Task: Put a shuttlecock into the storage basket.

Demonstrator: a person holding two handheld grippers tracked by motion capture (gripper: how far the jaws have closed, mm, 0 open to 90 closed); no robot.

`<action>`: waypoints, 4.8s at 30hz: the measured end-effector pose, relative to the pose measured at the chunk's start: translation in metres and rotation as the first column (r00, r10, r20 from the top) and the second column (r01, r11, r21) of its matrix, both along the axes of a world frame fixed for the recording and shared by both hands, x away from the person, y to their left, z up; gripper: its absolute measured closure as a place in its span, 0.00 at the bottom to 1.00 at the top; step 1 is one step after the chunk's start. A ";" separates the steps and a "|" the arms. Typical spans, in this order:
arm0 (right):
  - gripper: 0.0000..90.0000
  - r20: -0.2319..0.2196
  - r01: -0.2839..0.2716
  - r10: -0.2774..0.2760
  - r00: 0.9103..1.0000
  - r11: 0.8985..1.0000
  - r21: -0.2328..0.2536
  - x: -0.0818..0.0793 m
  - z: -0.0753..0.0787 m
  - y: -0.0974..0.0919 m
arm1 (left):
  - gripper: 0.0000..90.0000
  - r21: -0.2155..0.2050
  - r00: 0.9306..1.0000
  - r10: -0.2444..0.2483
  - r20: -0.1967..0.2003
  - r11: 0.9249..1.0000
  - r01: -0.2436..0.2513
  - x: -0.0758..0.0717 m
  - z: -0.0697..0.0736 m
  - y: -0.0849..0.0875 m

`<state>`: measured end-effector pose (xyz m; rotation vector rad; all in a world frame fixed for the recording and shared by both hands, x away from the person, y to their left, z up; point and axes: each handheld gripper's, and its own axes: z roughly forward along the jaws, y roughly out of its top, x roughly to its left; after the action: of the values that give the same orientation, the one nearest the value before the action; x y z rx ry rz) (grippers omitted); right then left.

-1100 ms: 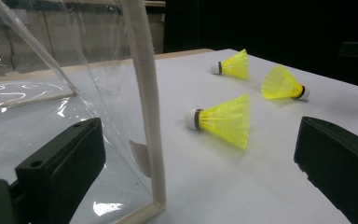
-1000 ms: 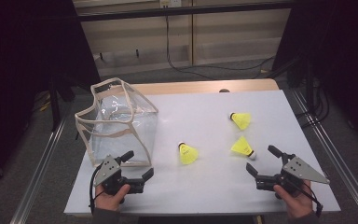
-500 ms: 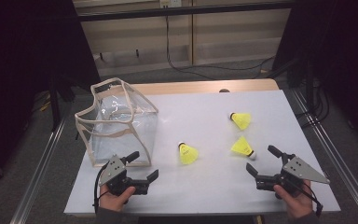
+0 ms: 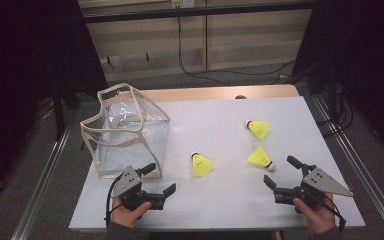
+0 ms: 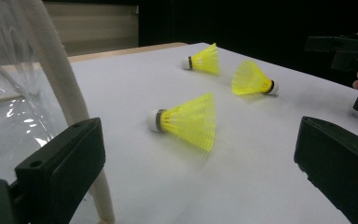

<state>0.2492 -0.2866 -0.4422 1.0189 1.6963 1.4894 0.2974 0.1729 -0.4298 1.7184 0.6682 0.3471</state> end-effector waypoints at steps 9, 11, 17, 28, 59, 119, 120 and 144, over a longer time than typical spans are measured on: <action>0.01 0.002 -0.002 0.002 1.000 1.000 0.001 0.000 0.000 0.000 | 0.02 0.009 1.000 -0.023 -0.002 1.000 0.023 0.001 0.000 -0.008; 0.01 0.001 -0.002 0.002 1.000 1.000 0.002 0.000 0.000 0.000 | 0.02 0.009 1.000 -0.027 -0.001 1.000 0.027 0.001 -0.001 -0.009; 0.01 0.000 -0.003 0.003 1.000 1.000 0.001 0.000 0.000 0.000 | 0.02 0.020 0.999 -0.041 -0.007 0.999 0.041 0.001 -0.001 -0.013; 0.01 0.001 -0.002 0.002 1.000 1.000 0.000 0.001 0.000 0.000 | 0.02 0.031 0.999 -0.043 -0.019 0.999 0.044 0.002 -0.001 -0.019; 0.01 0.000 -0.003 0.003 1.000 1.000 0.000 0.001 0.000 0.000 | 0.04 0.051 0.996 -0.056 -0.075 0.997 0.059 0.006 -0.003 -0.041; 0.01 0.000 -0.008 0.008 1.000 1.000 0.000 0.000 0.000 -0.001 | 0.07 0.163 0.993 0.016 -0.114 0.987 0.003 0.031 -0.012 -0.084; 0.01 0.001 -0.008 0.008 1.000 1.000 0.000 0.000 0.000 0.000 | 0.07 0.163 0.994 0.019 -0.112 0.987 0.000 0.032 -0.012 -0.086; 0.01 0.001 -0.006 0.006 1.000 1.000 0.001 0.000 0.000 -0.001 | 0.10 0.204 0.986 0.108 -0.124 0.975 -0.081 0.044 -0.015 -0.092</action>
<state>0.2494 -0.2872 -0.4424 1.0144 1.7002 1.4945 0.3416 0.0809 -0.4452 1.9166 0.8390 0.3779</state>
